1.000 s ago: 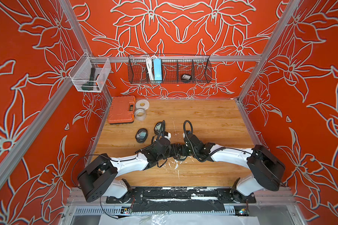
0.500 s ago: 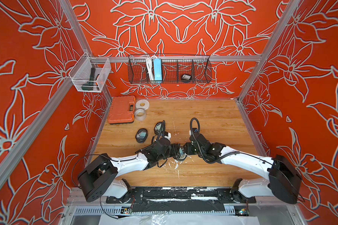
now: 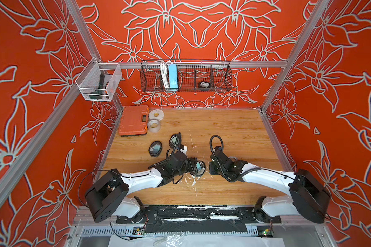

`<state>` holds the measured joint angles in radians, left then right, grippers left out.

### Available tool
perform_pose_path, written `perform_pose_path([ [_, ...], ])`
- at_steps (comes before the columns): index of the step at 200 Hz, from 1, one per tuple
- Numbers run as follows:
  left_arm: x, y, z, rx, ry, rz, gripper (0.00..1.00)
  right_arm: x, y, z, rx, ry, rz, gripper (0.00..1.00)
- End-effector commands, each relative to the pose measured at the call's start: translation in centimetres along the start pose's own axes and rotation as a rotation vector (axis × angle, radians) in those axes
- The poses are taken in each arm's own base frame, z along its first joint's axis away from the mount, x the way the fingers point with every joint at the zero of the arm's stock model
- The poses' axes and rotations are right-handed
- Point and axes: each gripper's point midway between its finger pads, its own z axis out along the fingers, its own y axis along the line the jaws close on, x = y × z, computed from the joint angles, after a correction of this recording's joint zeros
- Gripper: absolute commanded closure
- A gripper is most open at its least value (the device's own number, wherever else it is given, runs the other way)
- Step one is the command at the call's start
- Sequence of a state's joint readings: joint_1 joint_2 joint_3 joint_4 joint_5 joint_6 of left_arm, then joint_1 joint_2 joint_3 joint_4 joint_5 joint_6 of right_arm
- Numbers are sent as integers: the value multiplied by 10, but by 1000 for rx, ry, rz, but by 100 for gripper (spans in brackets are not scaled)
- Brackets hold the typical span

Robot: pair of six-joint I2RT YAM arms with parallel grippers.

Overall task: Pack away charging kits
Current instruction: Place the plug in the storage bag, then close the storage bag at the center of the board.

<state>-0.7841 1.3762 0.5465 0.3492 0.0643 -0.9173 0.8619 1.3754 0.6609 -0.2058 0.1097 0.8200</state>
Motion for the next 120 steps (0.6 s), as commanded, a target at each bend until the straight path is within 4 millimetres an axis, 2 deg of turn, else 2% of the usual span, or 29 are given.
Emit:
perform_pose_path([
  [1,-4,0,-3,5,-21,-4,100,-1,12,6,-45,13,6,78],
  [120,-4,-1,-2,8,-18,-6,100,0,32,23,-95,54,3,82],
])
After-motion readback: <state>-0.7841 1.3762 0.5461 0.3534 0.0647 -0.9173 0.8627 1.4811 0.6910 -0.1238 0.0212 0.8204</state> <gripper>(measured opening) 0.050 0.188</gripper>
